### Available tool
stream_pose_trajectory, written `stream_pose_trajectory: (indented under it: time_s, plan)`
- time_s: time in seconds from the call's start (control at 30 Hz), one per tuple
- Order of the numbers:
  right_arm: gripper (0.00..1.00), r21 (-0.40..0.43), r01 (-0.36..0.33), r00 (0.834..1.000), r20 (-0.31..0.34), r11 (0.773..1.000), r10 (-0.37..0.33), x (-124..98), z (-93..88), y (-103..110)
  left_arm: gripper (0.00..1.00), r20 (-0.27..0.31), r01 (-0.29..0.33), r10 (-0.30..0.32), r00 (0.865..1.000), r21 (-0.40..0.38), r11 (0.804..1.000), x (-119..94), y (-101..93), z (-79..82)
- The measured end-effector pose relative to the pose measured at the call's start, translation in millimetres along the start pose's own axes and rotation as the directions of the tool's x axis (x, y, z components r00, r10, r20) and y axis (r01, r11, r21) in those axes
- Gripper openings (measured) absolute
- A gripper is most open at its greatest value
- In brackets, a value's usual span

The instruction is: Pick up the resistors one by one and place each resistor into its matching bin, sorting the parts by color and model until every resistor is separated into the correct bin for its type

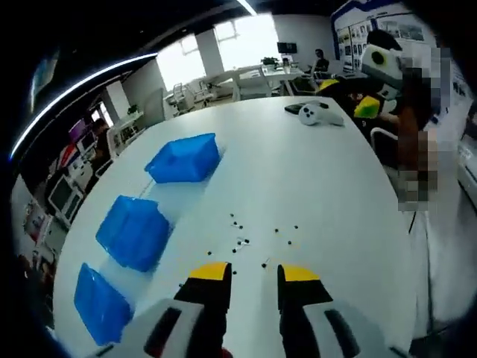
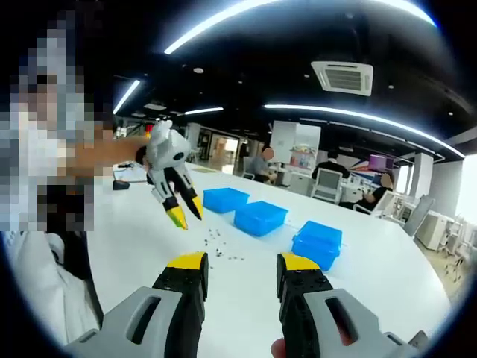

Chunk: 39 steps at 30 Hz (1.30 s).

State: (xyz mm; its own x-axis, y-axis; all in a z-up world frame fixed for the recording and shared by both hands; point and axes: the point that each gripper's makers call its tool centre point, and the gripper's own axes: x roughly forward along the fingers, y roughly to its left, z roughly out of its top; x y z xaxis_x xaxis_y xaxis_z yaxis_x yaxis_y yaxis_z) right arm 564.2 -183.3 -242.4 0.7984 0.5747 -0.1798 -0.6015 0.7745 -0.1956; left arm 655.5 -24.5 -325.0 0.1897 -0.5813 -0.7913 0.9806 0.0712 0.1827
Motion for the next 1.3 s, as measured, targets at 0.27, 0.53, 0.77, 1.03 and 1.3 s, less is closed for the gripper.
stream_pose_trajectory:
  time_s: [0.27, 0.53, 0.77, 1.03, 1.3]
  plan:
    - [0.39, -0.001, -0.002, 1.000, 0.002, 1.000, 0.002, -1.4, 0.8, -0.2, 0.20, -0.165, 0.124, -0.107, 0.980, 0.101, 0.987, 29.6, -11.6, -4.7]
    - [0.39, -0.002, -0.008, 1.000, 0.006, 1.000, 0.008, -1.6, 2.0, 0.2, 0.18, -0.288, 0.199, -0.158, 0.944, 0.118, 0.973, 48.1, -5.0, -16.2]
    - [0.39, 0.003, -0.019, 1.000, 0.004, 1.000, 0.019, 1.7, 0.9, 2.7, 0.16, -0.363, 0.268, -0.217, 0.906, 0.097, 0.959, 62.6, -6.6, -24.7]
    - [0.39, -0.003, -0.030, 1.000, 0.002, 1.000, 0.030, 3.8, 1.1, 7.5, 0.12, -0.350, 0.276, -0.271, 0.897, -0.037, 0.960, 65.1, -1.6, -28.7]
    - [0.39, -0.006, -0.032, 0.999, 0.000, 0.999, 0.032, 5.7, 0.1, 9.7, 0.05, -0.351, 0.257, -0.268, 0.897, -0.080, 0.963, 61.5, -2.8, -29.2]
